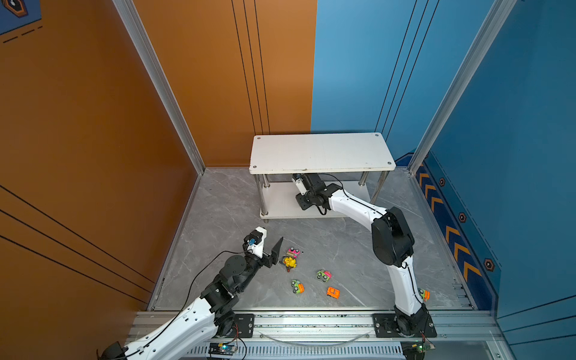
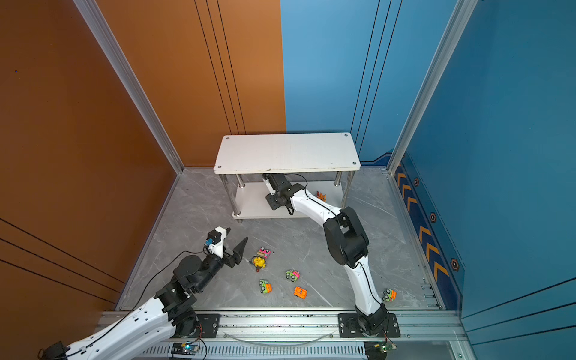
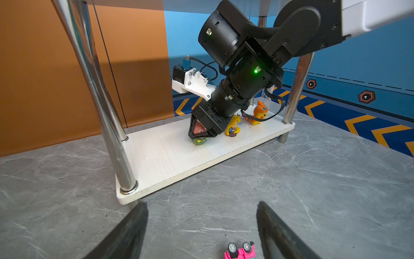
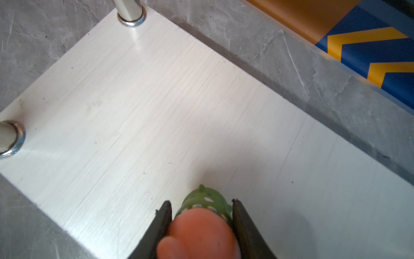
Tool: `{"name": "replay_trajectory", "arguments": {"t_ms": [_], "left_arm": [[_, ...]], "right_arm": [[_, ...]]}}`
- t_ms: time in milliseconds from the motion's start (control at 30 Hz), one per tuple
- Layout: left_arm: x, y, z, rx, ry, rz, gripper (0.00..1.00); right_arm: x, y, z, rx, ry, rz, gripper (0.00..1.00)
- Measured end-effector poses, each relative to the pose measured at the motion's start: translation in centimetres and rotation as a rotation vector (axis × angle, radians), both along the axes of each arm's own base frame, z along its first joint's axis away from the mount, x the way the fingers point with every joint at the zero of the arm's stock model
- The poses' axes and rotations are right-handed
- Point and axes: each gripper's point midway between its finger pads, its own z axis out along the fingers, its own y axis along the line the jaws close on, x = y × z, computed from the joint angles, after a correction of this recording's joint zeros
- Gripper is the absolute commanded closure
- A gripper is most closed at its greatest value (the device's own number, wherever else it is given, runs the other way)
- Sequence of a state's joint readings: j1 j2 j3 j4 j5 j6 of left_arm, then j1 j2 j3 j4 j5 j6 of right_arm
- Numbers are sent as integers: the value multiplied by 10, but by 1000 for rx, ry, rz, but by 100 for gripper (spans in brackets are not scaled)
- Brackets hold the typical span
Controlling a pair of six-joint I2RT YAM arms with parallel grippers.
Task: Place and organize the plastic toys onto the shelf
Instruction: 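Reach the right gripper under the top shelf over the lower shelf board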
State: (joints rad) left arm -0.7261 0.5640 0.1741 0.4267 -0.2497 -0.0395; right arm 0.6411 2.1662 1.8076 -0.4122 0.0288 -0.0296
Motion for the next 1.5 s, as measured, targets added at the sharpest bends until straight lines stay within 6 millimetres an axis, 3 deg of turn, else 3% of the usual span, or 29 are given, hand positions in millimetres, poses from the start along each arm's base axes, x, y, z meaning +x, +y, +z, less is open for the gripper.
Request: {"name": "replay_trajectory", "arguments": {"t_ms": [367,533,733,1367,1500], "left_arm": [[1,1,1,-5,0,5,22],[3,3,-1,-3,3,13,22],[3,1,-3,0,11,5,22],[2,-2,0,-22,10,-13,24],[1,-1,2,-28,4,-13,24]], "right_arm": [[1,0,-9,-3,17,-2,49],[2,-2,-14,2,30,-13,68],[3,-2,-13,27,48,-21,78],[-13,-7,1,16,166,-172,78],[-7,-2,-8,5,178,-173,77]]}}
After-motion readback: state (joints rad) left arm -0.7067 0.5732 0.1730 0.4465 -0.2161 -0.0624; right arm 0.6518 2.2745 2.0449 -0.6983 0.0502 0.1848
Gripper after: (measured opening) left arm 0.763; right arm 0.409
